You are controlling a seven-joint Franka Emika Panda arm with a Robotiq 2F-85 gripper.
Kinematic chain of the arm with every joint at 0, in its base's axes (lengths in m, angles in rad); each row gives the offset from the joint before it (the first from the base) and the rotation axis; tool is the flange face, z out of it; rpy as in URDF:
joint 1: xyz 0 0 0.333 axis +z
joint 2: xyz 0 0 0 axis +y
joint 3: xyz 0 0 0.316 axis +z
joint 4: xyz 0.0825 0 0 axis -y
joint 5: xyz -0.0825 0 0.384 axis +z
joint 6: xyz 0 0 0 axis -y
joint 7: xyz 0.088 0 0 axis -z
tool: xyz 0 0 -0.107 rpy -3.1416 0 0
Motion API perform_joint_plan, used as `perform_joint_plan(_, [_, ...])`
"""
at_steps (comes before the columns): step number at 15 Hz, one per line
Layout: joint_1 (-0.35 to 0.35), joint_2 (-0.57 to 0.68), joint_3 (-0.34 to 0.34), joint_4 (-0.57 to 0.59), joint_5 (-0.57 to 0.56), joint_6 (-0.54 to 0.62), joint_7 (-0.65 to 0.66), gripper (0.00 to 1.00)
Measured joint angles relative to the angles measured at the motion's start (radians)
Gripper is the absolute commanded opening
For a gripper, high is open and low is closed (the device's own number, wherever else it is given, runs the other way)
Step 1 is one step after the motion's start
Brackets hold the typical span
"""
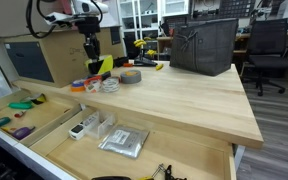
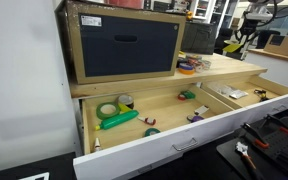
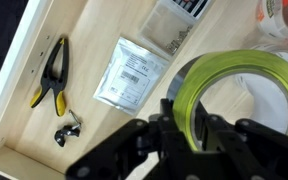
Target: Remove the yellow tape from the drawer
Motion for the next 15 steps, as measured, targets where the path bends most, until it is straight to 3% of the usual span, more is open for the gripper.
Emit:
perform_joint_plan(8, [-0.089,0.258,-0.039,0.325,0.078,-0.219,0.005,0.06])
perform_joint_plan(15, [-0.087,0.474,-0.02,0.646,0.089,-0.253,0.027,0.06])
